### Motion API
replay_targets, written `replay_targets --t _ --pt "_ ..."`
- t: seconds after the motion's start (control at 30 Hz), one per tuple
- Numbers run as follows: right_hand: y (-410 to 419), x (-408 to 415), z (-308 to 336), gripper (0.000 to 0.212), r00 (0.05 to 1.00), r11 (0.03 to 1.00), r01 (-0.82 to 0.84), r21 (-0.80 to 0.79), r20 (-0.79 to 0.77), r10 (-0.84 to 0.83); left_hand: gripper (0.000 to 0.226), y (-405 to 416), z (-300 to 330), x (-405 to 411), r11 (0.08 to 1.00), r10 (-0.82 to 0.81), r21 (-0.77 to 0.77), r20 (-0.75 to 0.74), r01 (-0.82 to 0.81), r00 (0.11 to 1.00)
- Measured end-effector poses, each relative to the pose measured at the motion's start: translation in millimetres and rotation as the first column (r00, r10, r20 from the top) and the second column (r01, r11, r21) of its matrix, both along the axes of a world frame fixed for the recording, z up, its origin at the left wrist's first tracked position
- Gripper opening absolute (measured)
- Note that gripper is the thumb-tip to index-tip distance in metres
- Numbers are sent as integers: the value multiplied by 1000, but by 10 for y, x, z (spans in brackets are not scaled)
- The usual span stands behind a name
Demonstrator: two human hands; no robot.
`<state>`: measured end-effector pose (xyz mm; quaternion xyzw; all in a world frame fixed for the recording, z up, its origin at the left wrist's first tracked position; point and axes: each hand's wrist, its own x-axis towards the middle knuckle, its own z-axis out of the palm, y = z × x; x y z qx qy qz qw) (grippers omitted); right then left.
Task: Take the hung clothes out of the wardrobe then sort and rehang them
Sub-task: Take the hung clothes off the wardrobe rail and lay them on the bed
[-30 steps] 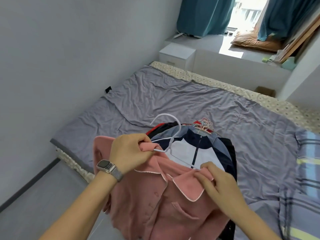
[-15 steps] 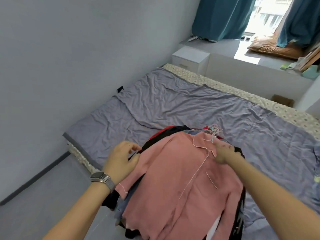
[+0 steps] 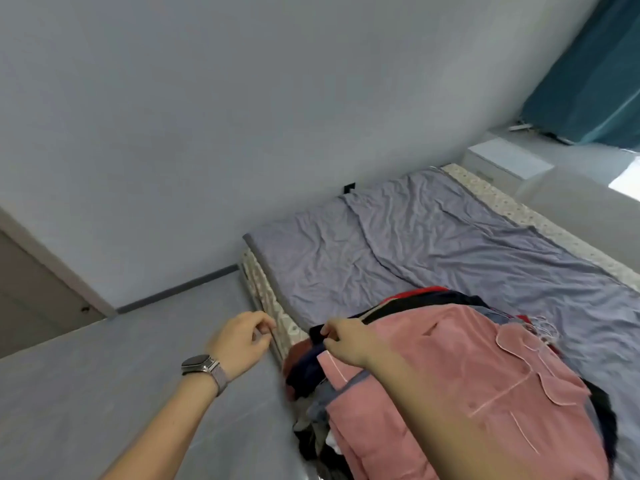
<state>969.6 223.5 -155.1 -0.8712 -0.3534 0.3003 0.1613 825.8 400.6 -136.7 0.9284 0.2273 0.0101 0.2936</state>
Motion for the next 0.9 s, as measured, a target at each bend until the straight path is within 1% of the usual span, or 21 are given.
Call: replay_targets --t 0.07,0.13,0.2,0.27,0.37,0.47,0.53,0.63,0.73,0.8,0.9 --pt "477 -258 43 20 996 996 -92 -16 3 92 27 417 8 -565 991 130 19 -14 -130 991" --pt "1019 -602 53 20 979 979 -202 -42 16 203 23 796 2 -1250 958 287 11 -32 -287 957" --pt "1611 -1073 64 22 942 941 -335 -44 10 336 25 1073 -23 -2015 893 448 -18 -43 -449 893" --pt "2215 -1634 101 25 881 881 -473 -25 -2 473 27 1255 -36 -2782 798 599 -40 -44 -601 799" --pt "2973 -2579 207 28 752 753 -656 51 -33 658 20 1322 40 -3851 624 778 -72 -45 -778 627" --pt "3487 -3499 338 32 573 576 -808 129 -61 817 17 1215 123 -4728 399 916 -69 1 -914 400" --pt "3720 -4048 413 31 448 454 -875 170 -72 891 20 1102 164 -5169 233 972 -66 42 -970 231" --pt "3918 -4806 499 29 259 275 -933 233 -98 961 24 883 261 -5663 11 997 -107 77 -994 2" --pt "3974 -5475 616 29 51 87 -953 289 -131 990 24 664 390 -6081 -151 984 -133 77 -979 -162" --pt "3981 -5884 702 26 -65 -3 -945 328 -179 982 22 493 451 -6351 -254 959 -166 82 -953 -270" --pt "3929 -6497 807 24 -167 -93 -927 363 -176 970 22 166 521 -6728 -412 895 -171 105 -895 -433"
